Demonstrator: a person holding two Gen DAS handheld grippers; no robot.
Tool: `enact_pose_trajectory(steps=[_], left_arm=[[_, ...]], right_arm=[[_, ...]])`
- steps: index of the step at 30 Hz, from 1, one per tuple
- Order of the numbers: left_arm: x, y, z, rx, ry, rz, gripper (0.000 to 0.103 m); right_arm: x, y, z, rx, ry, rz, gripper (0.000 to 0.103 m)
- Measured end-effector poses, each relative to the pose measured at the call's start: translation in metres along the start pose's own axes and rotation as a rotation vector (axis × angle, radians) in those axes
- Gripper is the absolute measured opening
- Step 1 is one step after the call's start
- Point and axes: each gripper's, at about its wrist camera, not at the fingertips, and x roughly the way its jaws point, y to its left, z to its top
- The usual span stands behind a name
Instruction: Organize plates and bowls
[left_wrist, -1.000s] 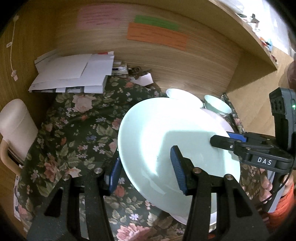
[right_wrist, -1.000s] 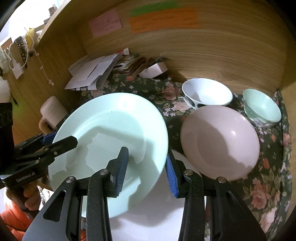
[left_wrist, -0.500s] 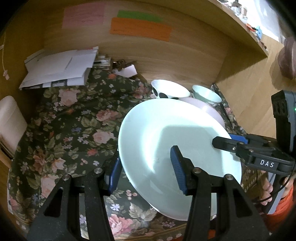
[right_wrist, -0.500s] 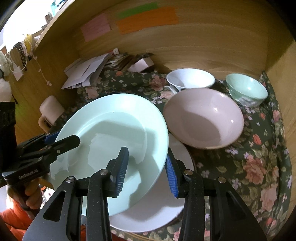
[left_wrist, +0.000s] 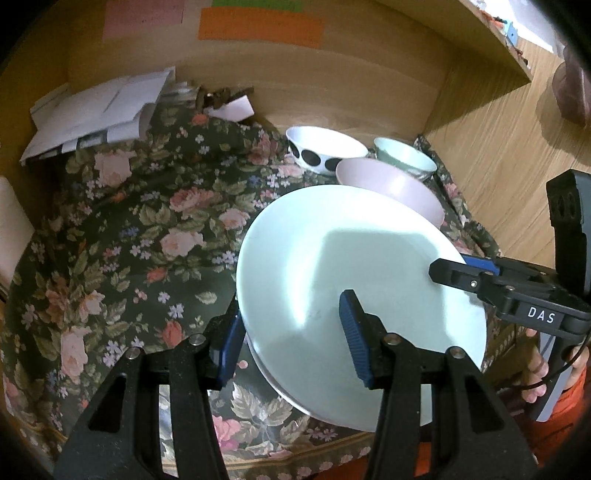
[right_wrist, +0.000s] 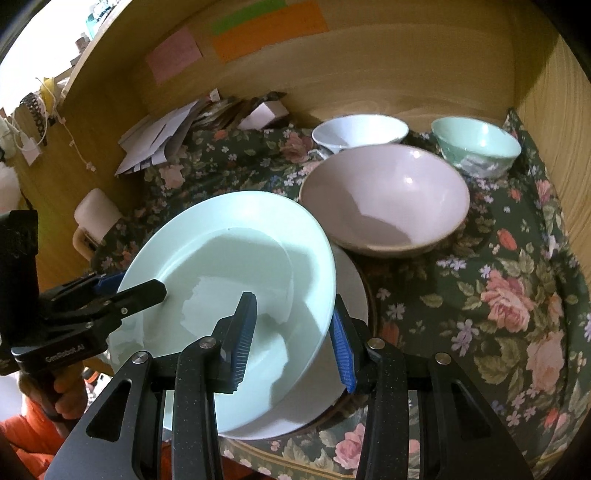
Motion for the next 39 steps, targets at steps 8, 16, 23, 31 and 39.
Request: enact_pose_trajectory(steps=[8,16,23,31,39], left_arm=[[0.012,0.003,-0.011,-0.023,0.042,0.018,0.050],[0.028,0.006,-0.012,-0.033,0.071,0.033,0.050],[0.041,0.009,-0.010,-0.034,0.090,0.040,0.049],[0.046,0.011,-0.010,-0.035,0.102,0.027,0.049],[0.038,0.009,-0.006,0.001,0.075,0.041,0.049]], right_arm=[[0.014,-0.002,-0.010,0.015,0.041,0.014,0.036],[0.022,-0.008,-0.013,0.033,0.063,0.015,0.036],[0.026,-0.010,-0.010,0.030,0.060,0.004,0.036],[0.023,-0.015,-0.008,0.035,0.054,0.012,0.036],[0.013,-0.016,-0.010,0.033,0.036,-0.006,0.035]])
